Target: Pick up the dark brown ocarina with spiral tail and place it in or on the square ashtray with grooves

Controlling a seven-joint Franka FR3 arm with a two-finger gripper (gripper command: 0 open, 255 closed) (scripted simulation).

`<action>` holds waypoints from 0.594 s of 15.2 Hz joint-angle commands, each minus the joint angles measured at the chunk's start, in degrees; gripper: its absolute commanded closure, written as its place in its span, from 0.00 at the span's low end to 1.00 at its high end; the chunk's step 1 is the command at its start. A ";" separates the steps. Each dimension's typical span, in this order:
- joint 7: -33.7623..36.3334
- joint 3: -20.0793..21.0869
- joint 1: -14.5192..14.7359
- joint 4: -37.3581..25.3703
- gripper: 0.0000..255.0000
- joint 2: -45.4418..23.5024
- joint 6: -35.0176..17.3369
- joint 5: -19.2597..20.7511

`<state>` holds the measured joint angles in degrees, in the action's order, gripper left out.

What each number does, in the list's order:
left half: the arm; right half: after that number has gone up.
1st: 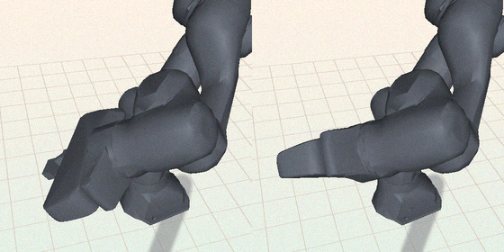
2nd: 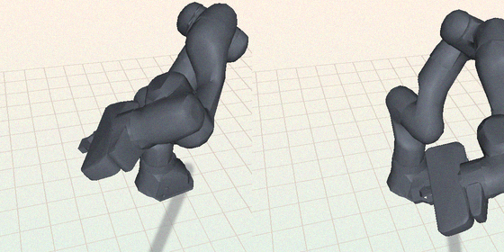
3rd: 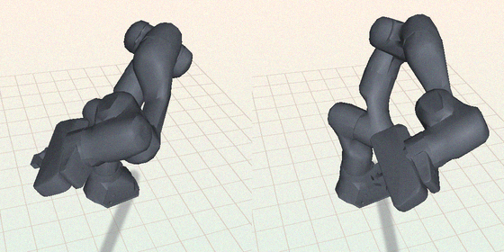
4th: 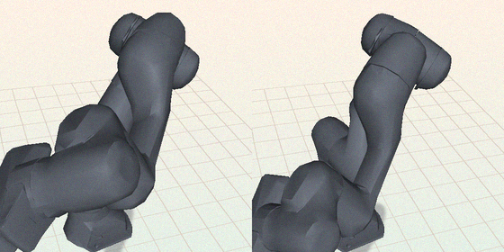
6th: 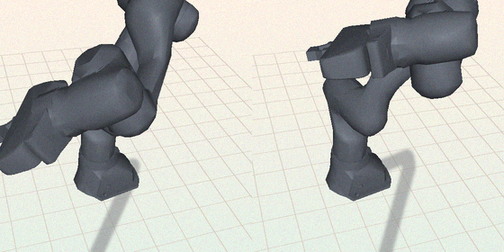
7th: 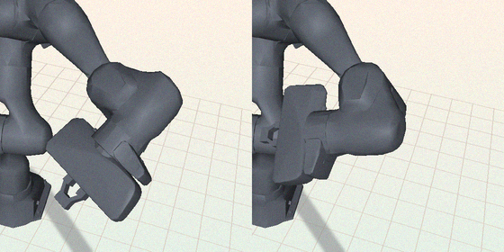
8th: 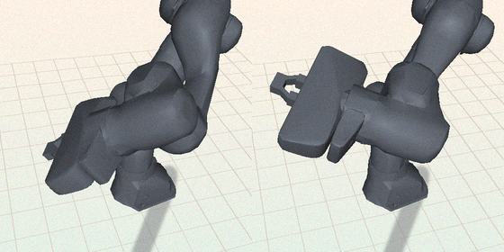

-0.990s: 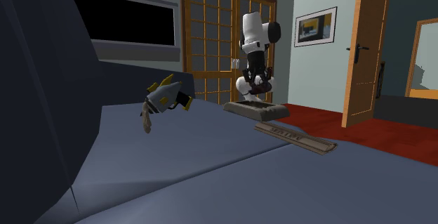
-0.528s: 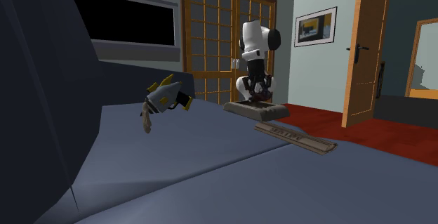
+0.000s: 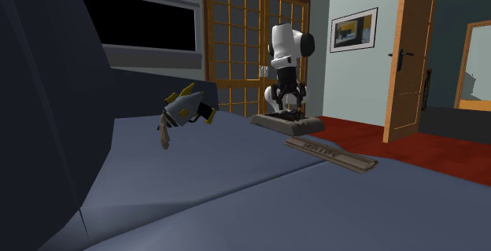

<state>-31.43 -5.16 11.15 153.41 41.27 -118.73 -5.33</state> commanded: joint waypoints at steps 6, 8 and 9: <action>0.15 -0.18 -0.31 -2.98 0.00 1.40 4.39 0.39; 0.25 -0.35 -0.52 -5.87 0.00 2.27 8.16 0.68; 0.25 -0.35 -0.52 -5.87 0.00 2.27 8.16 0.68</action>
<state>-31.21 -5.48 10.67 148.48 43.54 -111.57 -4.73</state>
